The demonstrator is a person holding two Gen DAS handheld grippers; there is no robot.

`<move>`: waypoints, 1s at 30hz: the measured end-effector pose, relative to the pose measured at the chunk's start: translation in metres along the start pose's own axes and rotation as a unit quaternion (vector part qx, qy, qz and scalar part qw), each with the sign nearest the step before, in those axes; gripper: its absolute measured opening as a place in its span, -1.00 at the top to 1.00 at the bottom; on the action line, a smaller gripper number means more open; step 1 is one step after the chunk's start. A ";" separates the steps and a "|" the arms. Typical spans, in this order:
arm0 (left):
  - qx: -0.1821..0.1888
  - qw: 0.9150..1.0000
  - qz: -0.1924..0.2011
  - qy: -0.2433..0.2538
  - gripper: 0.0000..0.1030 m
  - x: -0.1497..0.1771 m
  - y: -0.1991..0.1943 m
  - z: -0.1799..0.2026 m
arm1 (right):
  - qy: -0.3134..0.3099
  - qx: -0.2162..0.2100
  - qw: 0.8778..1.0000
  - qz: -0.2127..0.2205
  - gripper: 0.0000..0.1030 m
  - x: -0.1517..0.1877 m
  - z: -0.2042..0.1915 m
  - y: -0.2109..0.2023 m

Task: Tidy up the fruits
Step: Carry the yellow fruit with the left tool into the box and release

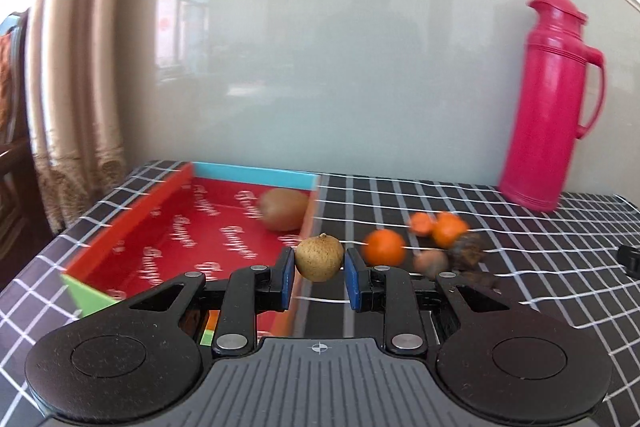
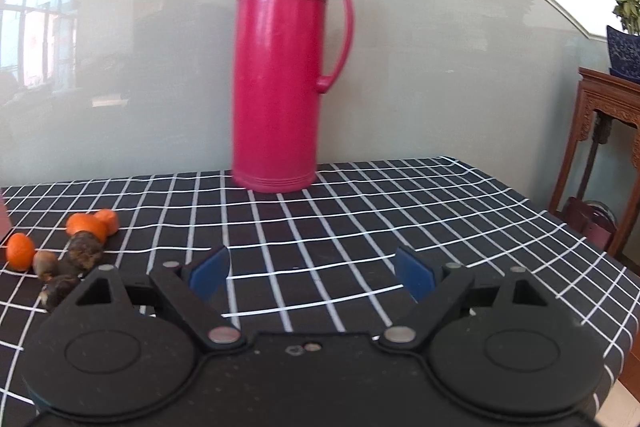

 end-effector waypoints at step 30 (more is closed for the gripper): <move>-0.094 0.994 -0.003 -0.047 0.14 0.010 0.025 -0.109 | -0.056 -0.054 0.997 0.016 -0.77 -0.003 -0.095 -0.012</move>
Point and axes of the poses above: each gripper's, at about its wrist camera, not at the fingertips, and y roughly the way its jaws point, z to its right, x to its underside, the point moved 10 cm from there along y, roughly the way its jaws point, and after that the axes turned 2 degrees about -y, right-handed, at the moved point
